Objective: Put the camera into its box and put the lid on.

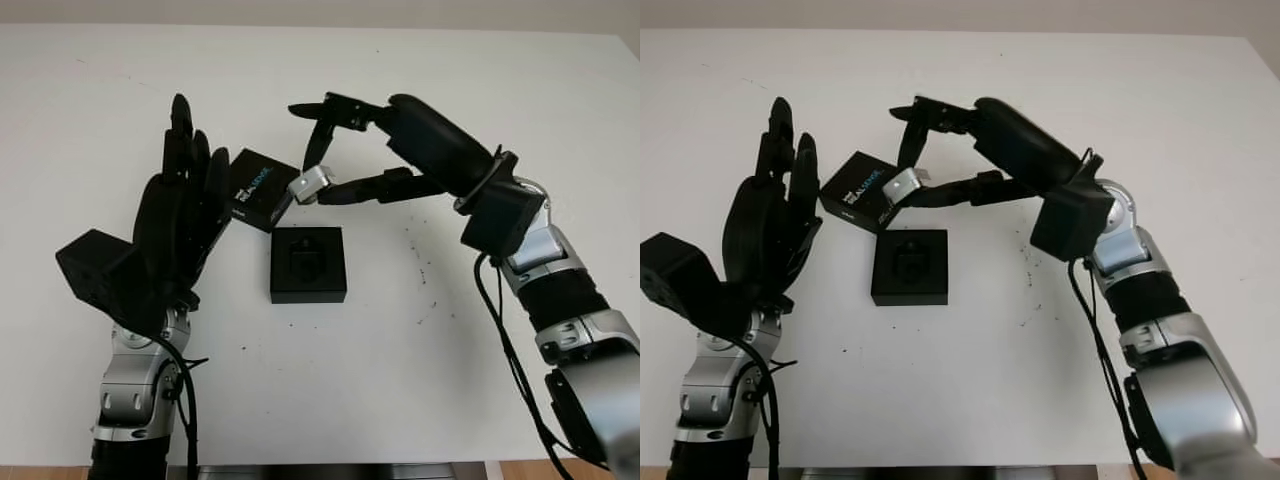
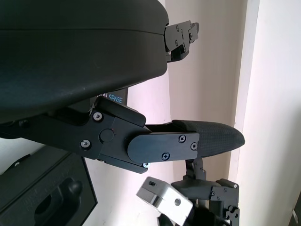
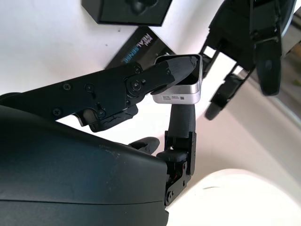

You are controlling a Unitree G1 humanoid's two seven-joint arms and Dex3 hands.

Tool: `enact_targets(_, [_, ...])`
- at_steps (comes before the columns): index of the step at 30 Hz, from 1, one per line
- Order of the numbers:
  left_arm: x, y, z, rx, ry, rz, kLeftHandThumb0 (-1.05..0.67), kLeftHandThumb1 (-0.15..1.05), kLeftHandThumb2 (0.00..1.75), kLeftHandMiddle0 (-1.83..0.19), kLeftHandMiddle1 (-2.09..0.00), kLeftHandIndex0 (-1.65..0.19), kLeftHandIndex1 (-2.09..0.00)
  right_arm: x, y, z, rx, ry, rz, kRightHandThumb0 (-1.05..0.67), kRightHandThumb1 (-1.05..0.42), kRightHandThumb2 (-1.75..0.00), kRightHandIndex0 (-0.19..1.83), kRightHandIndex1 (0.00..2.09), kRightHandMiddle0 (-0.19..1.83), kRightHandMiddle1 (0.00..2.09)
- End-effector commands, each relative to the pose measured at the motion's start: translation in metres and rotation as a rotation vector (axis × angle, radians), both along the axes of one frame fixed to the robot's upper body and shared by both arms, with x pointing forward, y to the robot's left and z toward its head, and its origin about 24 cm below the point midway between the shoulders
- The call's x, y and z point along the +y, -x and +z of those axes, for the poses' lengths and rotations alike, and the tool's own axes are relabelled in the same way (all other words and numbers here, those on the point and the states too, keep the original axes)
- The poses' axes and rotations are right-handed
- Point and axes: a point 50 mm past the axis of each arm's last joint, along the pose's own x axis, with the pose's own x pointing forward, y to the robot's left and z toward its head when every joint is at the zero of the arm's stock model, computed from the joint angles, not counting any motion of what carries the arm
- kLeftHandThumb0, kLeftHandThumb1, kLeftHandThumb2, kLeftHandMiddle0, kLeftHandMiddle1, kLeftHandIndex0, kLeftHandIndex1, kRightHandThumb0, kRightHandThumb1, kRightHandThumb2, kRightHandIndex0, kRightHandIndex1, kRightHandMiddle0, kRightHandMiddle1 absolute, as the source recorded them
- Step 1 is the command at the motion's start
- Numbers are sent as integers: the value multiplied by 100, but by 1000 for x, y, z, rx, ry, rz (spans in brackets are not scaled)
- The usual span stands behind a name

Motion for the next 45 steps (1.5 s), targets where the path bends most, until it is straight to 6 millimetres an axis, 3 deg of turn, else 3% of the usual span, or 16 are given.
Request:
enact_targets(1, [2, 1, 1, -6, 2, 2, -79, 105, 45, 19, 0, 19, 0, -4, 3, 0, 5, -19, -7, -41, -103, -5, 26, 24, 30, 154])
enact_targets(8, [4, 3, 2, -21, -24, 10, -78, 105, 47, 19, 0, 19, 0, -29, 11, 5, 189, 85, -59, -41, -105, -6, 17, 17, 24, 153])
enact_targets(15, [8, 3, 1, -10, -21, -4, -80, 105, 47, 19, 0, 19, 0, -60, 32, 14, 235, 223, -135, -40, -104, -6, 19, 11, 27, 143])
enact_targets(23, [9, 2, 2, -3, -4, -16, -79, 105, 46, 19, 0, 19, 0, -77, 45, 12, 280, 328, -201, -42, -105, -6, 20, 8, 27, 141])
enact_targets(30, [9, 2, 3, 3, -12, -19, -80, 105, 46, 19, 0, 19, 0, -79, 49, 9, 314, 385, -234, -42, -105, -7, 20, 7, 27, 138])
enact_targets(35, [9, 2, 1, 8, -4, -24, -80, 105, 46, 19, 0, 19, 0, -77, 49, 0, 326, 334, -224, -43, -105, -7, 19, 6, 26, 141])
enact_targets(41, [10, 3, 1, 12, -15, -18, -80, 105, 46, 19, 0, 19, 0, -74, 53, -7, 234, 297, -218, -45, -103, -5, 17, 5, 15, 123])
enact_targets(45, [11, 4, 0, 16, -12, -14, -81, 105, 45, 19, 0, 19, 0, -70, 61, -19, 161, 282, -178, -47, -101, -5, 18, 5, 14, 138])
